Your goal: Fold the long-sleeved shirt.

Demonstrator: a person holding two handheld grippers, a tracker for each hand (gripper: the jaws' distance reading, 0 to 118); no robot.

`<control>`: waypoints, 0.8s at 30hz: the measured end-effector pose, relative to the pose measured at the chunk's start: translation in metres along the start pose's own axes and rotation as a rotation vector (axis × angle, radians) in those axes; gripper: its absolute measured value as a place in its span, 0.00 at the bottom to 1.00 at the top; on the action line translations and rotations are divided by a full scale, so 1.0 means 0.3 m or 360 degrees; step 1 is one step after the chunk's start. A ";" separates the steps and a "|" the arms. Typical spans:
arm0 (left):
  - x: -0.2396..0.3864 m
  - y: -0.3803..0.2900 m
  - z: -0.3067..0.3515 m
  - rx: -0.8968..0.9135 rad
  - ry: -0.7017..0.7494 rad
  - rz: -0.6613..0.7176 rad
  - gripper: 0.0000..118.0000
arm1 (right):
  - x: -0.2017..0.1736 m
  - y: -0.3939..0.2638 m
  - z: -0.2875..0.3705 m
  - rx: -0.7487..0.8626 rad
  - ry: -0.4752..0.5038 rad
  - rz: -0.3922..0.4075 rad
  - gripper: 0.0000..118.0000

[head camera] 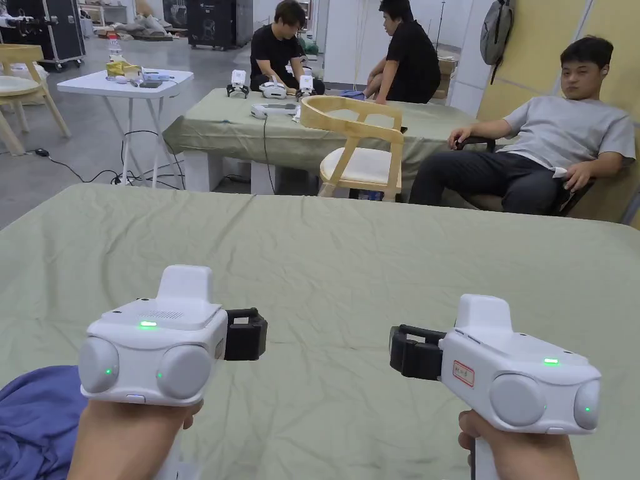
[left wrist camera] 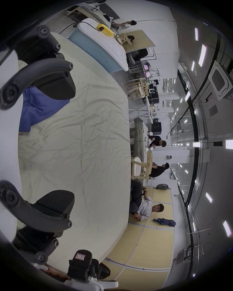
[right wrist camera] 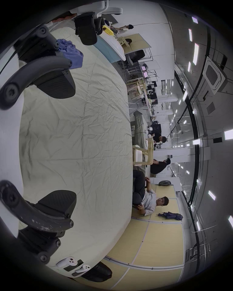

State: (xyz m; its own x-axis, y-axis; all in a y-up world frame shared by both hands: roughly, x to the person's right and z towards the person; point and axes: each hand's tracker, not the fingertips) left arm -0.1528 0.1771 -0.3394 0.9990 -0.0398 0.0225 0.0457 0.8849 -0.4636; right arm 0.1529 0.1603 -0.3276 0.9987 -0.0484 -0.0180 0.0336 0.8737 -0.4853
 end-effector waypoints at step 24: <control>0.003 -0.004 -0.002 -0.0004 -0.0001 -0.0007 0.97 | -0.004 0.000 0.000 0.0001 0.0003 0.0004 1.00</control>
State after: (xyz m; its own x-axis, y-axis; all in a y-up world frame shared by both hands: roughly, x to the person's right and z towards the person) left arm -0.1521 0.1757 -0.3393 0.9987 -0.0432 0.0252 0.0500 0.8837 -0.4655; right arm 0.1518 0.1602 -0.3276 0.9987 -0.0471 -0.0212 0.0309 0.8742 -0.4846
